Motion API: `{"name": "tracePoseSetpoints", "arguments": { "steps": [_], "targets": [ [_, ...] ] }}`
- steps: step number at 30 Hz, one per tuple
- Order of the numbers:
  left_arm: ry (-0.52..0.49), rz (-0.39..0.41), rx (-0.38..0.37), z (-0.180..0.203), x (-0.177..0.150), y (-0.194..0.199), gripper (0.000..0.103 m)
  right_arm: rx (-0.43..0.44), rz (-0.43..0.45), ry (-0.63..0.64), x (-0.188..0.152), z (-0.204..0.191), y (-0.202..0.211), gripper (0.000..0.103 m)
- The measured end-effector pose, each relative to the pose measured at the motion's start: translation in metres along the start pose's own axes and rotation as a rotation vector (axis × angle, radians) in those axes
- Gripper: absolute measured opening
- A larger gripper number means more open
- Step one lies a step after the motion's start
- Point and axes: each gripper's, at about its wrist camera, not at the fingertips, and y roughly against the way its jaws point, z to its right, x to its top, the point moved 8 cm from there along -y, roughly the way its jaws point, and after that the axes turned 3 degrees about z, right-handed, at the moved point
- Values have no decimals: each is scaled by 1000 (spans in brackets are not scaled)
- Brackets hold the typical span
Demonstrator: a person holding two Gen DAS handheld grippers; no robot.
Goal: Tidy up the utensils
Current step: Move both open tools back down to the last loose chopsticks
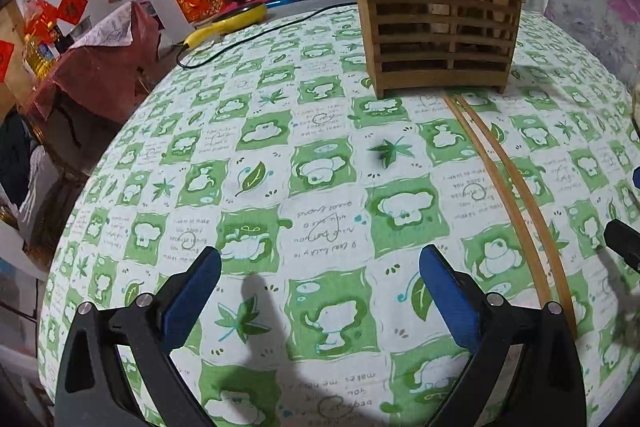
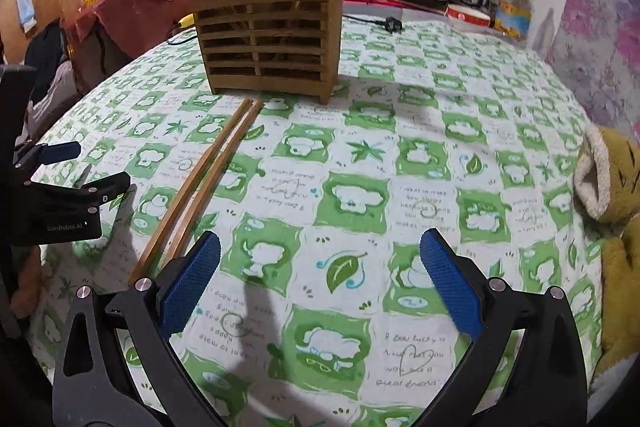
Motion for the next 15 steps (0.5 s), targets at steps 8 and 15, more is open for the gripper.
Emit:
{"name": "tracePoseSetpoints", "arguments": {
  "steps": [8, 15],
  "targets": [
    [-23, 13, 35, 1, 0, 3, 97, 15, -13, 2, -4, -2, -1, 97],
    [-23, 11, 36, 1, -1, 3, 97, 44, -5, 70, -6, -18, 3, 97]
  ]
}}
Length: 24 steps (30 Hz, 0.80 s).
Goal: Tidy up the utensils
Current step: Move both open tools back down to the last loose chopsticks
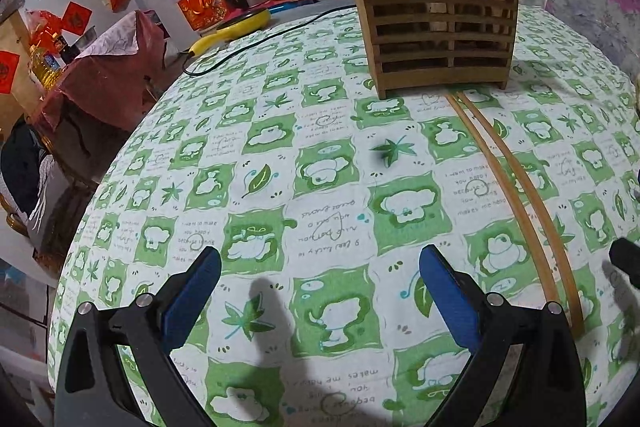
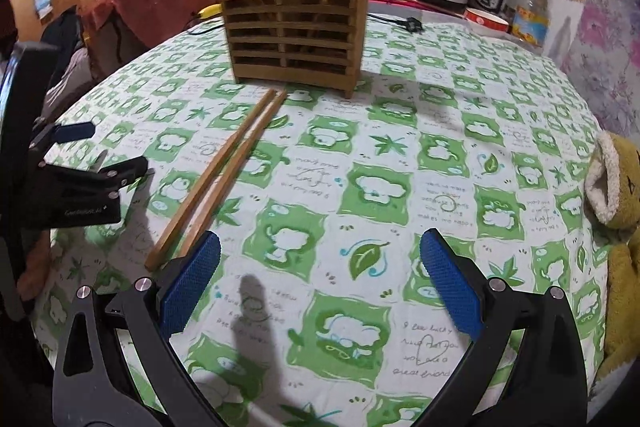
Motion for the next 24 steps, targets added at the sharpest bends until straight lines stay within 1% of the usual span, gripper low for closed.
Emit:
{"name": "tracePoseSetpoints", "arguments": {
  "steps": [6, 10, 13, 15, 20, 22, 23, 24],
  "targets": [
    [1, -3, 0, -1, -1, -1, 97, 45, 2, 44, -2, -13, 3, 97],
    [9, -2, 2, -2, 0, -1, 97, 88, 10, 122, -5, -32, 8, 97],
    [32, -9, -6, -7, -2, -4, 97, 124, 1, 172, -10, -44, 11, 97],
    [48, -19, -14, -9, -2, -6, 97, 133, -9, 194, -12, -50, 10, 97],
    [48, -24, -15, -10, -2, -6, 97, 119, -67, 236, -19, -57, 1, 97],
    [37, -20, -10, -8, -2, -5, 97, 88, -87, 256, -22, -58, -3, 97],
    [33, -18, -8, -6, -1, -5, 97, 76, -83, 251, -21, -57, -3, 97],
    [28, -14, -7, -5, -1, -4, 97, 43, -83, 230, -19, -50, -5, 96]
  ]
}}
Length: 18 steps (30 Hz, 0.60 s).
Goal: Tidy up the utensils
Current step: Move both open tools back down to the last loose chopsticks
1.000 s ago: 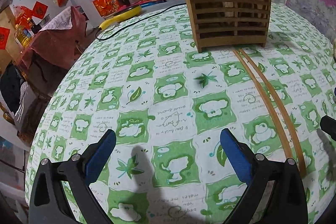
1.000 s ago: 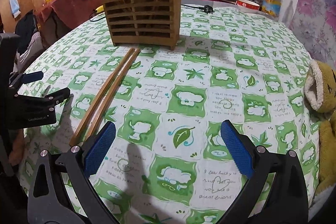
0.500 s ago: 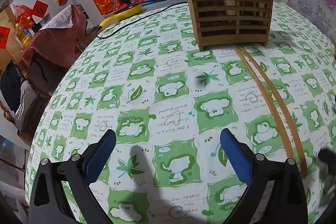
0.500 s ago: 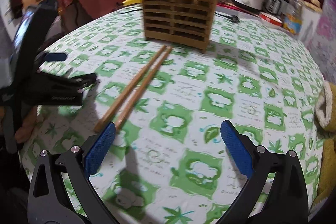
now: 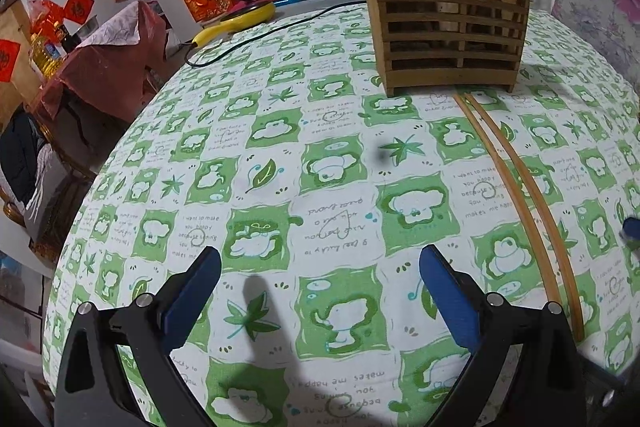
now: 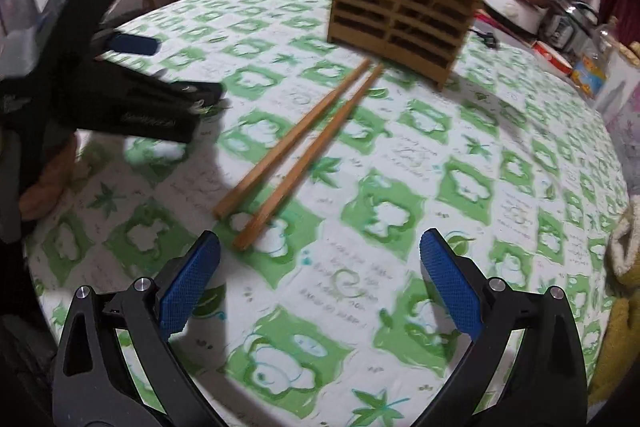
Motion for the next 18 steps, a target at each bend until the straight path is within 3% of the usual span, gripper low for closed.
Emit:
{"name": "tracePoseSetpoints", "arguments": {
  "steps": [3, 8, 12, 18],
  "targets": [
    [-21, 21, -6, 5, 1, 5, 97, -93, 3, -126, -3, 35, 2, 95],
    [-102, 86, -133, 32, 0, 25, 97, -51, 90, -371, -14, 86, 20, 95],
    [-220, 133, -238, 65, -8, 44, 97, -48, 75, -414, -15, 93, 15, 95],
    [-406, 164, -265, 107, -22, 54, 97, -44, 89, -433, -15, 95, 16, 96]
  ]
}}
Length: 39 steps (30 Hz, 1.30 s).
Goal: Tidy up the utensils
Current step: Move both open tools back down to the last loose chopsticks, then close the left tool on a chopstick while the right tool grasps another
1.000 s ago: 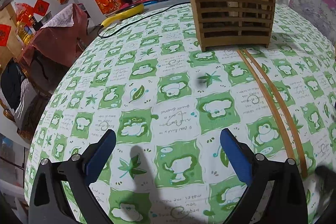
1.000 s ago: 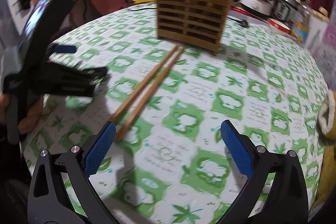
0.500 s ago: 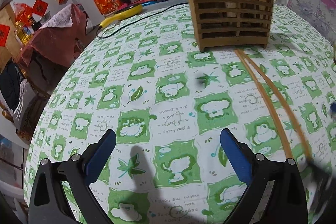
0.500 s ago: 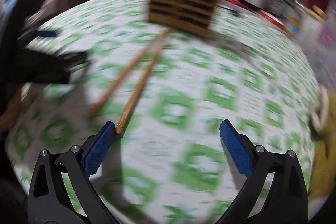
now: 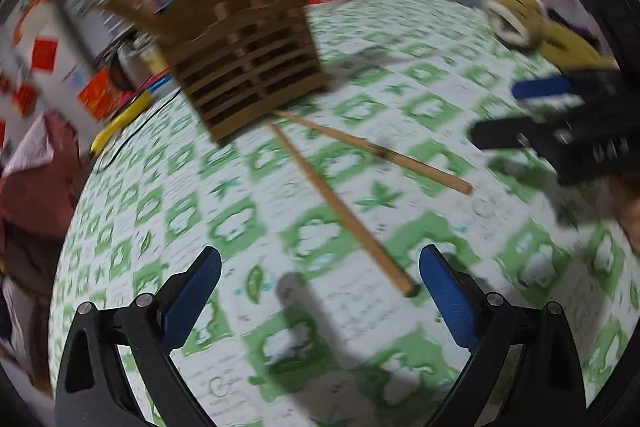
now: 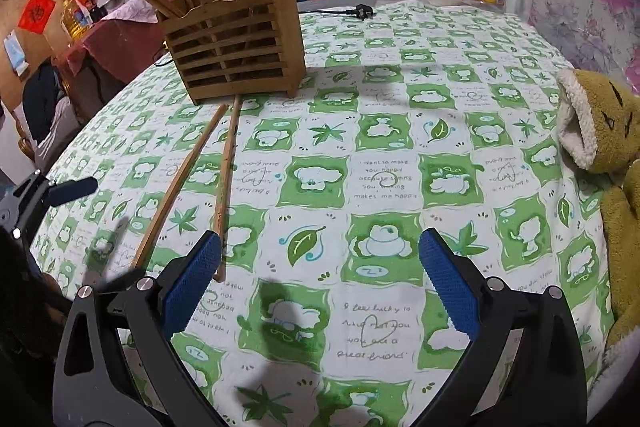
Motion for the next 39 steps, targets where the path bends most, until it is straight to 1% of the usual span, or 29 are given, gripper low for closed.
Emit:
{"name": "tracePoseSetpoints", "arguments": {
  "steps": [2, 4, 6, 7, 8, 9, 12, 14, 18, 19, 20, 21, 22, 23, 24, 26, 28, 30, 31, 32, 33, 34, 35, 36, 37, 39],
  "targets": [
    [-26, -9, 10, 3, -2, -2, 97, 2, -2, -3, 0, 1, 0, 95],
    [0, -40, 43, -7, -5, -8, 98, 2, -1, -4, 0, 1, 1, 96],
    [77, -73, 51, -29, -10, -12, 99, 2, -1, -6, 0, 2, 0, 96],
    [145, -103, 83, -48, -15, -17, 98, 3, -2, -7, 0, 2, 0, 96],
    [194, -116, 93, -60, -19, -17, 98, 5, -4, -7, 0, 2, 0, 96],
    [249, -122, 91, -73, -23, -17, 98, 7, -4, -6, 0, 2, 0, 96],
    [334, -91, 72, -92, -31, -7, 98, 10, 0, 15, 0, -3, 1, 96],
    [332, -61, 53, -90, -29, -1, 98, 9, 7, 45, 0, -8, 2, 96],
    [238, -30, 83, -73, -22, 3, 98, 13, 23, 96, 0, -18, 5, 95],
    [220, -26, 86, -69, -21, 4, 95, 18, 26, 107, 0, -21, 5, 95],
    [209, -26, 82, -66, -21, 4, 91, 21, 27, 112, 0, -22, 6, 95],
    [206, -31, 76, -63, -21, 3, 90, 25, 29, 119, 0, -24, 6, 95],
    [207, -36, 70, -63, -21, 0, 83, 28, 32, 124, 0, -25, 7, 95],
    [211, -46, 56, -62, -21, -1, 74, 34, 36, 129, 0, -27, 8, 95],
    [215, -56, 39, -62, -22, -3, 69, 38, 39, 134, 0, -28, 9, 95],
    [222, -83, 5, -59, -24, -8, 50, 46, 43, 144, 0, -31, 10, 95],
    [222, -85, -14, -57, -24, -9, 44, 55, 47, 154, 0, -34, 11, 95],
    [220, -86, -22, -55, -24, -10, 40, 65, 50, 162, -1, -37, 12, 91],
    [219, -85, -27, -54, -24, -9, 37, 77, 48, 169, -2, -40, 13, 89],
    [224, -85, -40, -52, -24, -10, 31, 89, 45, 178, -3, -43, 13, 85],
    [230, -85, -52, -51, -24, -9, 28, 98, 41, 186, -4, -46, 12, 79],
    [237, -84, -67, -48, -23, -9, 20, 111, 35, 197, -5, -49, 12, 75],
    [240, -83, -75, -47, -23, -8, 13, 125, 28, 211, -6, -53, 12, 68],
    [242, -81, -78, -45, -22, -8, 12, 133, 23, 222, -8, -55, 12, 61],
    [241, -79, -74, -43, -22, -8, 11, 147, 16, 237, -9, -60, 11, 58],
    [231, -78, -58, -42, -22, -7, 11, 163, 11, 260, -12, -66, 10, 48]
  ]
}}
